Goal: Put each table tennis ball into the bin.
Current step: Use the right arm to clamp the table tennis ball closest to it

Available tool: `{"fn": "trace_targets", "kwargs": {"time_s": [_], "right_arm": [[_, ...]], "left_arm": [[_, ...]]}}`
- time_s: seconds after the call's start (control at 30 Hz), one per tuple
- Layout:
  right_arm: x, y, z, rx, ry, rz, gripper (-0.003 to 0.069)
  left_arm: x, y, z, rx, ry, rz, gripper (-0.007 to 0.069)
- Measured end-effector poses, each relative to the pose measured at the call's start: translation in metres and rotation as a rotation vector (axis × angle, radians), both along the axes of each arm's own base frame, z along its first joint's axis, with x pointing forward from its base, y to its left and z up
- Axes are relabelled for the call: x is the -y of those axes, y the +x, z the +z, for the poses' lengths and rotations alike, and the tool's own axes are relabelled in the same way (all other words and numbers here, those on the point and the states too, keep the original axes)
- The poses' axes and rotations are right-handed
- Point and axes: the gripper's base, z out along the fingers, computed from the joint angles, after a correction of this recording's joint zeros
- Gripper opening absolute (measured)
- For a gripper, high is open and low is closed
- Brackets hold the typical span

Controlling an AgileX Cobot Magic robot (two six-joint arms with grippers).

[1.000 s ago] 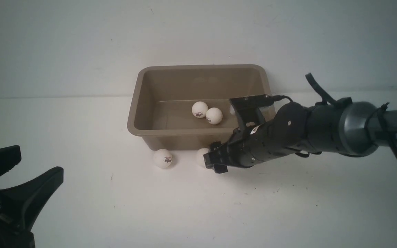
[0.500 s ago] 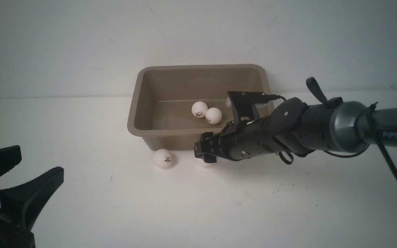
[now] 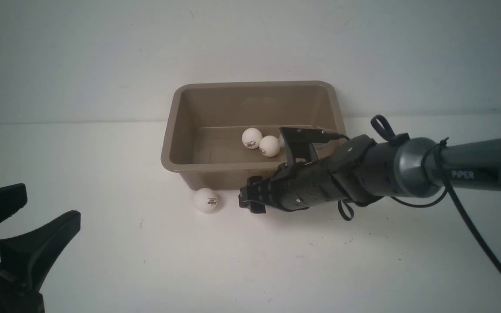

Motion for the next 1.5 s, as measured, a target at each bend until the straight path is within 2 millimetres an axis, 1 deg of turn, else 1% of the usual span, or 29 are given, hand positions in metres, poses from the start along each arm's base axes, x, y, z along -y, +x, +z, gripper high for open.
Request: {"fn": "trace_targets", "kwargs": {"time_s": [0.1, 0.17, 0.2, 0.3, 0.4, 0.53, 0.6, 0.7, 0.73, 0.87, 0.97, 1.07, 1.17, 1.23, 1.27, 1.37, 1.47, 1.5], "right_arm": [[-0.001, 0.001, -0.004, -0.011, 0.01, -0.014, 0.0504], [-0.001, 0.002, -0.004, -0.013, 0.017, -0.023, 0.0475], [-0.001, 0.002, -0.004, -0.013, 0.021, -0.033, 0.0435], [-0.001, 0.003, -0.005, -0.012, 0.023, -0.042, 0.0354], [-0.001, 0.003, -0.005, -0.015, 0.024, -0.04, 0.0358], [-0.004, -0.001, -0.005, -0.033, 0.035, 0.005, 0.0358], [-0.006, -0.004, -0.001, -0.039, 0.048, 0.041, 0.0358], [-0.009, -0.007, 0.013, -0.007, 0.055, 0.074, 0.0358], [-0.012, -0.01, 0.022, 0.02, 0.054, 0.091, 0.0358], [-0.014, -0.015, 0.045, 0.076, 0.054, 0.127, 0.0358], [-0.013, -0.017, 0.053, 0.089, 0.043, 0.136, 0.0358], [-0.012, -0.02, 0.051, 0.065, 0.014, 0.167, 0.0358], [-0.013, -0.03, 0.047, 0.021, -0.039, 0.275, 0.0358], [-0.014, -0.034, 0.046, 0.016, -0.06, 0.314, 0.0358], [-0.015, -0.039, 0.047, 0.012, -0.085, 0.363, 0.0358], [-0.018, -0.045, 0.054, 0.032, -0.107, 0.413, 0.0358], [-0.018, -0.048, 0.069, 0.084, -0.112, 0.429, 0.0358], [-0.017, -0.048, 0.08, 0.135, -0.113, 0.423, 0.0358]], "left_arm": [[0.0, 0.0, 0.0, 0.0, 0.0, 0.0, 0.0489], [0.0, 0.0, 0.0, 0.0, 0.0, 0.0, 0.0489], [0.0, 0.0, 0.0, 0.0, 0.0, 0.0, 0.0489], [0.0, 0.0, 0.0, 0.0, 0.0, 0.0, 0.0489], [0.0, 0.0, 0.0, 0.0, 0.0, 0.0, 0.0489], [0.0, 0.0, 0.0, 0.0, 0.0, 0.0, 0.0489], [0.0, 0.0, 0.0, 0.0, 0.0, 0.0, 0.0489], [0.0, 0.0, 0.0, 0.0, 0.0, 0.0, 0.0489], [0.0, 0.0, 0.0, 0.0, 0.0, 0.0, 0.0489], [0.0, 0.0, 0.0, 0.0, 0.0, -0.001, 0.0489], [0.0, 0.0, 0.0, 0.0, 0.0, -0.001, 0.0489], [0.0, 0.0, 0.0, 0.0, 0.0, -0.001, 0.0489], [0.0, 0.0, 0.0, 0.0, 0.0, -0.001, 0.0489], [0.0, 0.0, 0.0, 0.0, 0.0, -0.001, 0.0489], [0.0, 0.0, 0.0, 0.0, 0.0, -0.001, 0.0489], [0.0, 0.0, 0.0, 0.0, 0.0, -0.001, 0.0489], [0.0, 0.0, 0.0, 0.0, 0.0, -0.001, 0.0489], [0.0, 0.0, 0.0, 0.0, 0.0, -0.001, 0.0489]]}}
